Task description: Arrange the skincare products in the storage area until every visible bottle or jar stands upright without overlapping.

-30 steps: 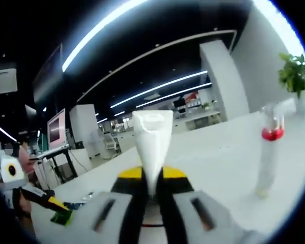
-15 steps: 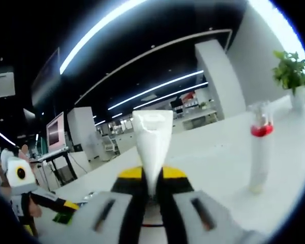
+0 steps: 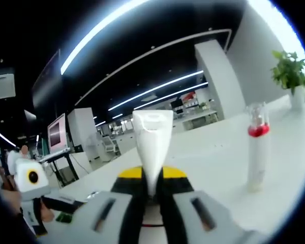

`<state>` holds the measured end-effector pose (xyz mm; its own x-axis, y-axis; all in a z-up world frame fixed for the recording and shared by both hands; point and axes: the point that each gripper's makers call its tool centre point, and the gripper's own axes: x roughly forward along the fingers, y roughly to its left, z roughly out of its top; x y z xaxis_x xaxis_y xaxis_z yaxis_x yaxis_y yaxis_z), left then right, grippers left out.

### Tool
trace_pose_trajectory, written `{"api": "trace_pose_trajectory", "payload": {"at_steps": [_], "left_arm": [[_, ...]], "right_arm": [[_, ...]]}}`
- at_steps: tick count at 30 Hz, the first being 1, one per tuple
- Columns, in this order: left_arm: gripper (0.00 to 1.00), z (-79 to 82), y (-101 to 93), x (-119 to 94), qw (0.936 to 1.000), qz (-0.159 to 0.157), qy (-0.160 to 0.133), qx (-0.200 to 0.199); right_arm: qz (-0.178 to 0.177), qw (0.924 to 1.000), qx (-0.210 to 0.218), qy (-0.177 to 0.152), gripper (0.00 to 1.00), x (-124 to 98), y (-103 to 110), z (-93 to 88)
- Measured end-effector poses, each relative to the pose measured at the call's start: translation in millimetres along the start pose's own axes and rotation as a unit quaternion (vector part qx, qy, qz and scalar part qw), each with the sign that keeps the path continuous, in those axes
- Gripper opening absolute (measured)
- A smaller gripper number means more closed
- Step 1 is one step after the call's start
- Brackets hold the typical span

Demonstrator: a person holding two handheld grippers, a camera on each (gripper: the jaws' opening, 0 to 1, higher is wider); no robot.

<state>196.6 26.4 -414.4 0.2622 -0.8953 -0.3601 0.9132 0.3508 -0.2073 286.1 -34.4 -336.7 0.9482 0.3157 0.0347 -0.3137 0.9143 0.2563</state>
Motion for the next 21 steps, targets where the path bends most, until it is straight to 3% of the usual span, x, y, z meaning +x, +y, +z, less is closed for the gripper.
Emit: {"api": "trace_pose_trajectory", "payload": {"at_steps": [10, 21], "left_arm": [[0.83, 12.5, -3.9, 25.5, 0.9999, -0.010, -0.005, -0.003], [0.82, 11.8, -7.3, 40.5, 0.9998, -0.018, -0.005, -0.011]], "right_arm": [[0.003, 1.0000, 0.006, 0.001, 0.06, -4.8, 3.3, -2.6], [-0.006, 0.9999, 0.009, 0.004, 0.06, -14.0, -6.2, -8.0]]}}
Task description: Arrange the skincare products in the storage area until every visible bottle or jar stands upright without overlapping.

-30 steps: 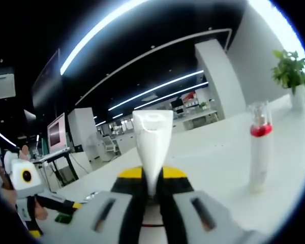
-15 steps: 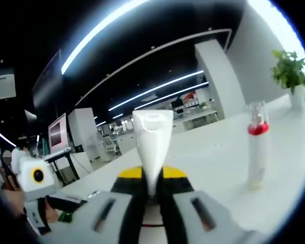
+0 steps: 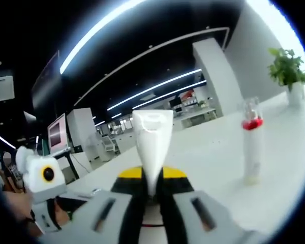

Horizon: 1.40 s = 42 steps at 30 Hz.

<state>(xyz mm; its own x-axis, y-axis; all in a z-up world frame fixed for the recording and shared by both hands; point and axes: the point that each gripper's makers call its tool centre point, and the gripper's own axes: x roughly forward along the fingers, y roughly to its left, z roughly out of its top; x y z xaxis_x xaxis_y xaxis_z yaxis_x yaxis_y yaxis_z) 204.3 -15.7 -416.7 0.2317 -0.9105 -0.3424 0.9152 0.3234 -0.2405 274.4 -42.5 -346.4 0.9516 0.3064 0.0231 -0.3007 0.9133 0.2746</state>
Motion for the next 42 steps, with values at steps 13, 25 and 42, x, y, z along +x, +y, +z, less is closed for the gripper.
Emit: {"api": "trace_pose_trajectory", "payload": {"at_steps": [13, 25, 42], "left_arm": [[0.78, 11.6, -9.1, 14.0, 0.9999, -0.015, -0.004, 0.005], [0.65, 11.8, -16.2, 19.8, 0.9994, -0.033, -0.004, 0.006], [0.52, 12.6, -20.2, 24.0, 0.9986, -0.053, -0.005, -0.006]], "right_arm": [[0.003, 1.0000, 0.000, -0.004, 0.06, -1.2, 1.0, 4.0], [0.010, 0.9999, 0.000, -0.006, 0.06, -2.3, 5.2, 4.8], [0.011, 0.9999, 0.002, -0.005, 0.06, -2.0, 6.1, 4.1]]}}
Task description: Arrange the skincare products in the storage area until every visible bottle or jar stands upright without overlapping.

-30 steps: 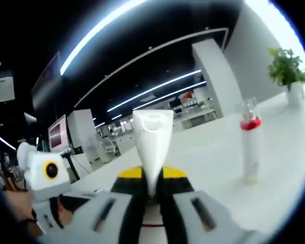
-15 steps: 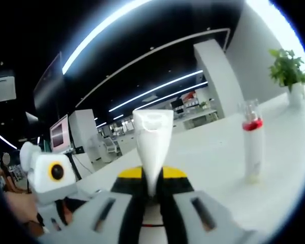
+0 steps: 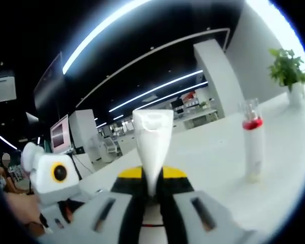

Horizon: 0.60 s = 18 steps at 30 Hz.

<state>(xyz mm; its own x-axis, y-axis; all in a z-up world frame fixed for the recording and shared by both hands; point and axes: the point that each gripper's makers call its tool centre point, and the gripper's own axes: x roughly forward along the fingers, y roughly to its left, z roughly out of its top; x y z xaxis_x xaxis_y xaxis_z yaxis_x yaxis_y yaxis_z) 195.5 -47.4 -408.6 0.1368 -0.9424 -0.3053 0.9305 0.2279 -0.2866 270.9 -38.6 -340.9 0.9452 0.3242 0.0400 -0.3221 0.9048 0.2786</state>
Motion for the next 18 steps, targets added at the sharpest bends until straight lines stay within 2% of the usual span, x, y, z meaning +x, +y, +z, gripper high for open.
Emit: {"api": "trace_pose_trajectory", "payload": {"at_steps": [18], "left_arm": [[0.47, 2.7, 1.6, 4.6, 0.9996, -0.004, -0.012, -0.025]], "right_arm": [[-0.001, 1.0000, 0.003, -0.002, 0.06, -3.9, -0.3, -2.7]]}}
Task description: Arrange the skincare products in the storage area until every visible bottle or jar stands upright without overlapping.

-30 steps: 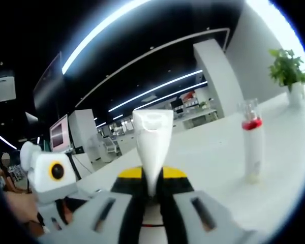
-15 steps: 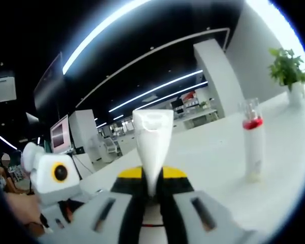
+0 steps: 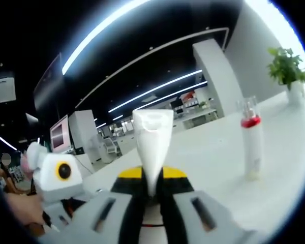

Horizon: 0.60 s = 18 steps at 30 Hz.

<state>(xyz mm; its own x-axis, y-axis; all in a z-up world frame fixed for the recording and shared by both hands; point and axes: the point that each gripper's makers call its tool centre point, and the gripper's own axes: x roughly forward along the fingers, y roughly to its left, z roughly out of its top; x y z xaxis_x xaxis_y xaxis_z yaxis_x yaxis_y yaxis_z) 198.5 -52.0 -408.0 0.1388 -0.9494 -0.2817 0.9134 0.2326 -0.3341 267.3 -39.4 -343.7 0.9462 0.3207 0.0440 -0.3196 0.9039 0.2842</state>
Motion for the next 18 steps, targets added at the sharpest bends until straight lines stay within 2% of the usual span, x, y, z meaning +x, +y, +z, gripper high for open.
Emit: {"api": "trace_pose_trajectory", "payload": {"at_steps": [5, 9, 18], "left_arm": [[0.43, -2.2, 2.0, 0.5, 1.0000, 0.000, 0.003, -0.009], [0.36, -3.8, 2.4, 0.3, 0.9999, -0.002, 0.005, -0.011], [0.32, -4.2, 3.5, 2.3, 0.9999, -0.001, 0.004, -0.014]], "right_arm": [[-0.001, 1.0000, -0.002, 0.001, 0.06, -0.2, 1.2, -1.6], [0.001, 1.0000, 0.000, 0.001, 0.06, -0.1, 2.6, -2.1], [0.000, 1.0000, 0.003, 0.000, 0.07, -1.6, 2.9, -4.7]]}}
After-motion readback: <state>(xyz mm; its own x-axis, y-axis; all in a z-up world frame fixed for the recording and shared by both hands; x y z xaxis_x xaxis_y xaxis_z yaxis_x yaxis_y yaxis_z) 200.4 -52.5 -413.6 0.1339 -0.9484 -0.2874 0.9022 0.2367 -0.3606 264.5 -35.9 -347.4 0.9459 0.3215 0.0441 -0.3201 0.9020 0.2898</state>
